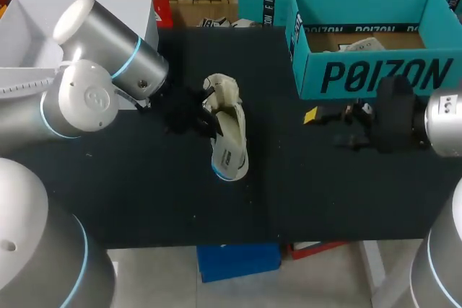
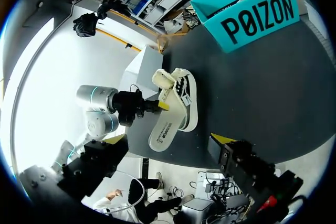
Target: Take the shoe out of the shoebox, open the shoe tongue, remove and reinsert the insole, then place the shoe into the shoebox
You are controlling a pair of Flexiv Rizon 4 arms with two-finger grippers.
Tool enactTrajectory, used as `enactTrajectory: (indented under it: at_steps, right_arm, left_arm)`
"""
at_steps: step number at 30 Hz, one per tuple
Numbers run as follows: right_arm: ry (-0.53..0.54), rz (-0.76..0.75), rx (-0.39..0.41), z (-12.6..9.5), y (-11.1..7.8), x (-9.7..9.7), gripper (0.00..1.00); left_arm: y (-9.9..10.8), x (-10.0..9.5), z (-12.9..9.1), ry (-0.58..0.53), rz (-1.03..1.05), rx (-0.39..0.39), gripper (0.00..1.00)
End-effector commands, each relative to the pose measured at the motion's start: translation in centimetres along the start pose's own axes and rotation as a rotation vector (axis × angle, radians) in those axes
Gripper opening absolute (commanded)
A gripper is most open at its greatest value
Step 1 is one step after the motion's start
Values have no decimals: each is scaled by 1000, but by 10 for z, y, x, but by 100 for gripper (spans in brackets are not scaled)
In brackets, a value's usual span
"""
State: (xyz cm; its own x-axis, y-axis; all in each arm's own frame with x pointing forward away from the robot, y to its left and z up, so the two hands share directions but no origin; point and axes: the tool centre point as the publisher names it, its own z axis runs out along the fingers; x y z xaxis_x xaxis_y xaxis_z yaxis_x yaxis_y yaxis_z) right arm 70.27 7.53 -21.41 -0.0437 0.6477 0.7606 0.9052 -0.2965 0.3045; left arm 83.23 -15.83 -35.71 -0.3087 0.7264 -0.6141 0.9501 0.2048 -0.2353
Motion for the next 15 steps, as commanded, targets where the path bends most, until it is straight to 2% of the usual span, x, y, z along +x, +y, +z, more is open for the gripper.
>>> enactTrajectory:
  at_steps: [1, 2, 5, 7, 10, 12, 15]
  right_arm:
    - [0, 0, 1, 0, 0, 0, 100]
    - [0, 0, 1, 0, 0, 0, 100]
    - [0, 0, 1, 0, 0, 0, 100]
    - [0, 0, 1, 0, 0, 0, 100]
    - [0, 0, 1, 0, 0, 0, 100]
    - [0, 0, 1, 0, 0, 0, 100]
    - [0, 0, 1, 0, 0, 0, 100]
  left_arm:
    - [-3, -2, 0, -10, 0, -9, 28]
    - [-4, -3, -1, -12, -1, -9, 33]
    - [-5, -5, -4, -18, 2, -12, 35]
    - [-7, -7, -7, -29, 1, -8, 45]
    - [-13, -8, -10, -39, 0, 12, 42]
    - [-18, -8, -11, -37, 1, 20, 35]
    - [-26, -5, -10, -24, 2, 47, 35]
